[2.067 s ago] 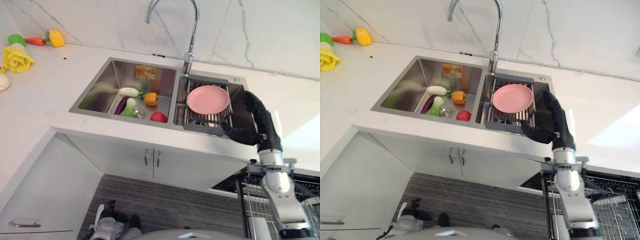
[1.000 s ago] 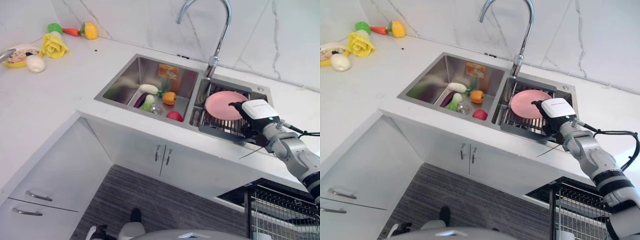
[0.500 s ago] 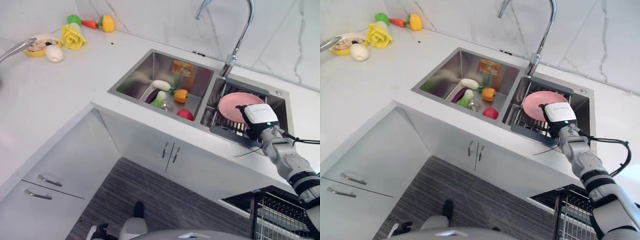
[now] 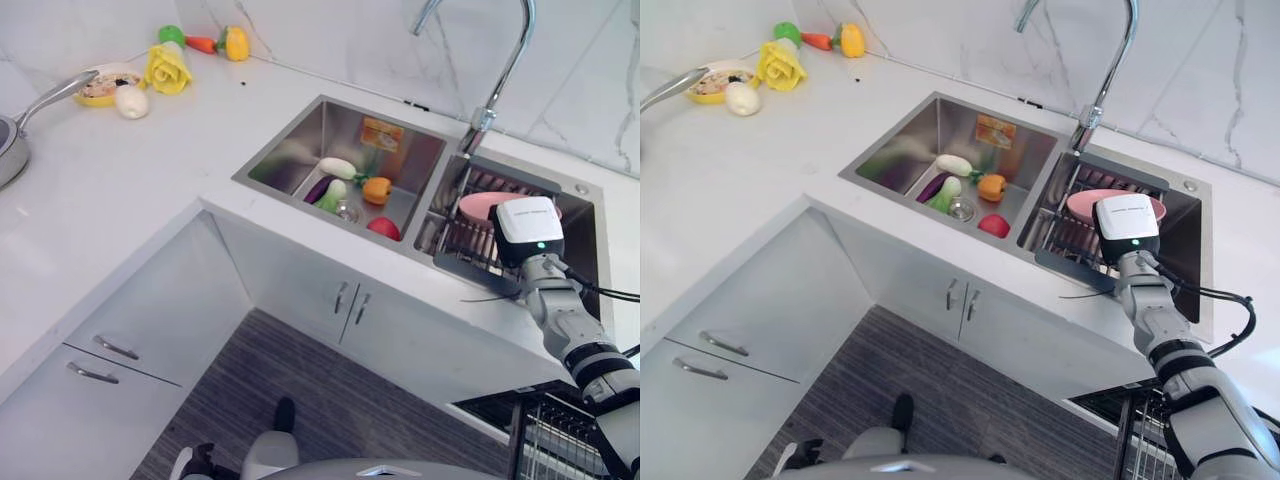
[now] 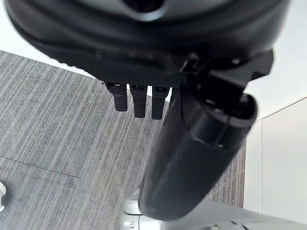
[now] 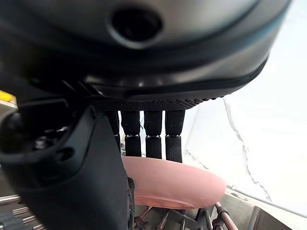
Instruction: Place the dishes in the dishwasher.
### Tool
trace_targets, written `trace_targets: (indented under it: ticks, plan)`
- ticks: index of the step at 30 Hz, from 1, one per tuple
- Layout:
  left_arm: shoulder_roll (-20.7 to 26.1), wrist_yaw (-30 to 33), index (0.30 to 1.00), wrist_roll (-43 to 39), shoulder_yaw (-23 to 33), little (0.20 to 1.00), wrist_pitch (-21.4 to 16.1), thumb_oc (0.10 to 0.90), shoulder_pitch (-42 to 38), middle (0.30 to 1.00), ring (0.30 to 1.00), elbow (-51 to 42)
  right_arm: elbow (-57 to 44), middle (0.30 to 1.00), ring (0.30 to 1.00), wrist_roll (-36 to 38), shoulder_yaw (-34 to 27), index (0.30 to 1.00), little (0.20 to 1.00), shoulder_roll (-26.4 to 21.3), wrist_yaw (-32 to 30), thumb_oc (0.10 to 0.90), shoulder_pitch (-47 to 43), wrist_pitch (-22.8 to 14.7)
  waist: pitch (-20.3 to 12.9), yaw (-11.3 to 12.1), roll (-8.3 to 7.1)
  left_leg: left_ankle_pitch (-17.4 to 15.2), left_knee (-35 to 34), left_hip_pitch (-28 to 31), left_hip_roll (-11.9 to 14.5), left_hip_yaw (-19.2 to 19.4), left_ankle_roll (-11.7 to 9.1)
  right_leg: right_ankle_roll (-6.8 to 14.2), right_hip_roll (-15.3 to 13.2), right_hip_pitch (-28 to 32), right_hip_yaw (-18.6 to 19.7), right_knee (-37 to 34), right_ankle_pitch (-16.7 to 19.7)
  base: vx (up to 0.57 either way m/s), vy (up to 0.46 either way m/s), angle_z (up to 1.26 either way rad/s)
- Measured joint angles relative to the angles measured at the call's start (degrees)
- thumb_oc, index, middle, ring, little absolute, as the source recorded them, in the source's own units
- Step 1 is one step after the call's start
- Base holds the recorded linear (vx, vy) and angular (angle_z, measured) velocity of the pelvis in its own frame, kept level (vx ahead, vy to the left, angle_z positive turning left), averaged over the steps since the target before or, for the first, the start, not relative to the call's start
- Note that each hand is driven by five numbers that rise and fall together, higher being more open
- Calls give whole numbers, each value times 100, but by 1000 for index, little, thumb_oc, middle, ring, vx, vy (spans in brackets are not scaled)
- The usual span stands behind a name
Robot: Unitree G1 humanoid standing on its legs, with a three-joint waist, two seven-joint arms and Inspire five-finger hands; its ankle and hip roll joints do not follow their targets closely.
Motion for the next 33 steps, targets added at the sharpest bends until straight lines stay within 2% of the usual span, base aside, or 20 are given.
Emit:
trace_targets:
  ticks: [2,5,7,9,14,15,18,19,20,21,23,26,27,28,30,31,33]
  plan:
    - [-7,-1,900,1,0,900,0,800,-1,900,900,-18,-210,300,300,1,-232,300,300,-4,-7,400,91,-3,4,-21,7,2,0,-22,0,-5,2,0,0,-11,-16,0,0,7,-4,5]
    - [-12,0,900,10,15,900,1,800,-20,900,900,-44,-989,300,300,8,-939,300,300,-56,-60,400,555,-1,12,-52,31,22,0,-63,-6,-15,8,-17,0,-20,-73,2,-11,4,0,9]
    - [-17,-3,900,17,15,900,3,800,-24,900,900,-43,-1200,300,300,13,-1078,300,300,-57,-93,400,679,-3,13,-129,33,39,0,-64,-6,-16,20,-22,0,-22,-74,2,-14,9,8,2]
    - [-73,-2,900,113,21,900,2,800,-83,900,900,-56,-2083,300,300,15,-1756,300,300,-46,-273,400,1307,1,48,-144,90,20,1,-72,-12,-9,4,-26,-6,-26,-90,3,-16,10,9,2]
    - [-119,-2,900,255,24,900,26,800,-111,900,900,-85,-3087,300,300,11,-2575,300,300,-39,-626,400,1720,28,56,-367,101,8,0,-5,13,99,-20,-26,-11,-38,18,4,-16,18,24,-13]
    - [-136,-2,900,348,22,900,32,800,-107,900,900,-124,-3489,300,300,7,-2818,300,300,-36,-706,400,1964,14,63,-389,89,-2,3,24,22,173,-25,-27,-17,-57,100,5,-13,11,33,-26]
    - [-142,1,900,399,13,900,62,800,-124,900,900,-143,-3947,300,300,6,-3027,300,300,-28,-780,400,2284,-55,80,-596,32,-26,30,131,41,357,-11,-30,-36,-83,293,19,-5,4,76,-30]
    - [-144,3,900,433,19,900,63,800,-102,900,900,-139,-4040,300,300,3,-3081,300,300,-21,-781,400,2332,-67,77,-580,44,-36,9,135,56,391,-10,-38,-36,-90,322,24,-14,-11,52,-47]
    - [-125,5,900,565,13,900,56,800,-126,900,900,-152,-4236,300,300,-4,-3221,300,300,37,-831,400,2550,-110,80,-689,6,-72,0,181,88,569,-19,-35,-35,-150,507,17,2,0,41,-53]
    - [-120,8,900,580,20,900,59,800,-76,900,900,-145,-4275,300,300,-4,-3240,300,300,62,-851,400,2615,-111,79,-715,-5,-89,-2,203,104,651,-26,-34,-35,-157,586,8,14,2,54,-60]
    - [-101,9,900,690,17,900,71,800,-67,900,900,-143,-4296,300,300,-3,-3404,300,300,151,-853,400,2921,-114,73,-917,-33,-138,-1,308,133,862,-36,-24,-44,-216,808,34,30,4,117,-53]
    - [-91,16,900,715,29,900,124,800,38,900,900,-141,-4297,300,300,-1,-3625,300,300,314,-835,400,3350,-93,74,-1028,-32,-210,-1,400,173,1243,-35,21,-53,-319,1209,17,88,-15,80,-64]
    - [-92,14,900,744,8,900,134,800,8,900,900,-142,-4302,300,300,-2,-3670,300,300,332,-828,400,3442,-52,84,-1154,-48,-226,0,425,173,1314,-37,35,-56,-364,1282,14,107,-15,96,-58]
    - [-100,23,900,779,-3,900,131,800,51,900,900,-155,-4287,300,300,-3,-3780,300,300,421,-826,400,3591,-42,91,-1274,-63,-245,17,467,171,1381,-34,51,-55,-382,1358,19,124,-14,90,-41]
    - [-74,30,900,795,68,900,139,800,139,900,900,-146,-4310,300,300,4,-3967,300,300,751,-834,400,3740,-29,92,-1329,-67,-283,-3,534,216,1585,-41,68,-44,-444,1557,30,138,-18,95,-55]
    - [-48,37,900,804,-26,900,159,800,129,900,900,-128,-4315,300,300,15,-4074,300,300,905,-840,400,3938,44,99,-1500,-80,-315,-4,577,219,1707,-64,69,-45,-470,1692,17,169,-39,120,-55]
    - [-50,37,900,801,-83,900,174,800,143,900,900,-96,-4314,300,300,63,-4173,300,300,1116,-859,400,4257,51,108,-1609,-95,-333,-4,580,218,1823,-68,85,-48,-548,1828,14,212,-33,67,-37]
